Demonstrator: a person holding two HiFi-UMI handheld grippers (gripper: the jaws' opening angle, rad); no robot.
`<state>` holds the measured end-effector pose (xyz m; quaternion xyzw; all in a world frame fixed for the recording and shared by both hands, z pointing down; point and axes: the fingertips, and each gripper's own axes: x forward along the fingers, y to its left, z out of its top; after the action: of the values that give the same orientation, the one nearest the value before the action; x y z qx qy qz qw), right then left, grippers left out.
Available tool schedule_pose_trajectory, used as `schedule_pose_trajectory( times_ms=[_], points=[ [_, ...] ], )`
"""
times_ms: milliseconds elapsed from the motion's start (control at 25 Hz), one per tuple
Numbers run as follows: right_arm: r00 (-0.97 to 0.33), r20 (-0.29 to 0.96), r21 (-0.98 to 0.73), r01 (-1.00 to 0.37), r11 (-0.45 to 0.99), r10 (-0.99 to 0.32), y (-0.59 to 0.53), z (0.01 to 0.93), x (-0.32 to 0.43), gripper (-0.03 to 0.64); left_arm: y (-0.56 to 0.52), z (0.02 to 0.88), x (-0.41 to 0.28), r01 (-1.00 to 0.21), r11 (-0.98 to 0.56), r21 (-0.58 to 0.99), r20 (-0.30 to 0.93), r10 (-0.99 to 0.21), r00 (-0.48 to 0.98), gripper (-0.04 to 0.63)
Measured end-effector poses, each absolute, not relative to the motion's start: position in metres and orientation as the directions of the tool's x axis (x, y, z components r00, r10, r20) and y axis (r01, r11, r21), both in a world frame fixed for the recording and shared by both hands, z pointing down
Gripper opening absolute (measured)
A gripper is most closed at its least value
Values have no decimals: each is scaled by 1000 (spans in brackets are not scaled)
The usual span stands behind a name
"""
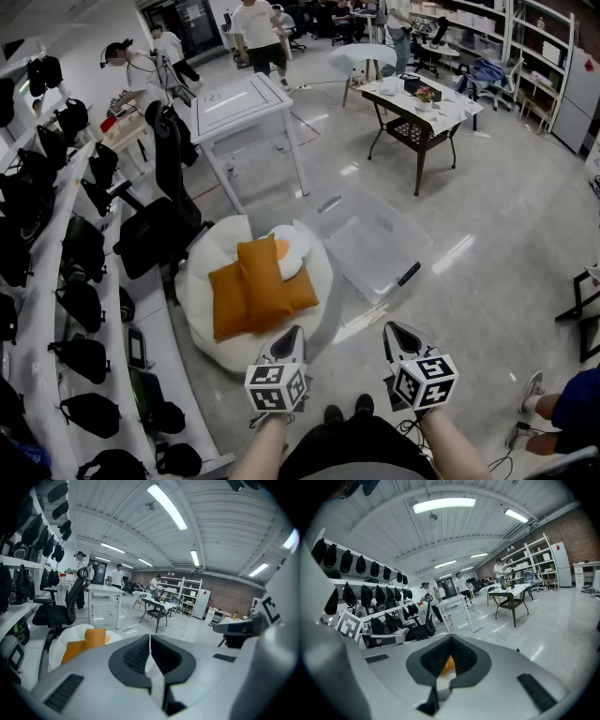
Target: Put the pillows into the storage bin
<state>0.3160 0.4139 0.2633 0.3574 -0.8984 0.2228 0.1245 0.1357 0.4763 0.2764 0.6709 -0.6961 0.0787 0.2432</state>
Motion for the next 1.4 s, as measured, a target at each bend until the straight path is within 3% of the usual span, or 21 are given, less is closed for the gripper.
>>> schedule_pose_trajectory(
  times_ms=[800, 1160, 1400],
  points=[
    [-724, 354, -259, -684, 682, -592, 403, 259, 324, 2, 476, 286, 136, -970, 156, 185, 470, -881, -52, 24],
    [-757, 373, -315, -647, 695, -536, 392, 272, 319, 123, 474, 287, 128, -956, 230, 180, 468, -875, -123, 137],
    [-769, 392, -338, -630, 699, -504, 367, 287, 287, 153, 456, 303, 96, -946, 267, 185, 496, -856, -145, 153]
  ],
)
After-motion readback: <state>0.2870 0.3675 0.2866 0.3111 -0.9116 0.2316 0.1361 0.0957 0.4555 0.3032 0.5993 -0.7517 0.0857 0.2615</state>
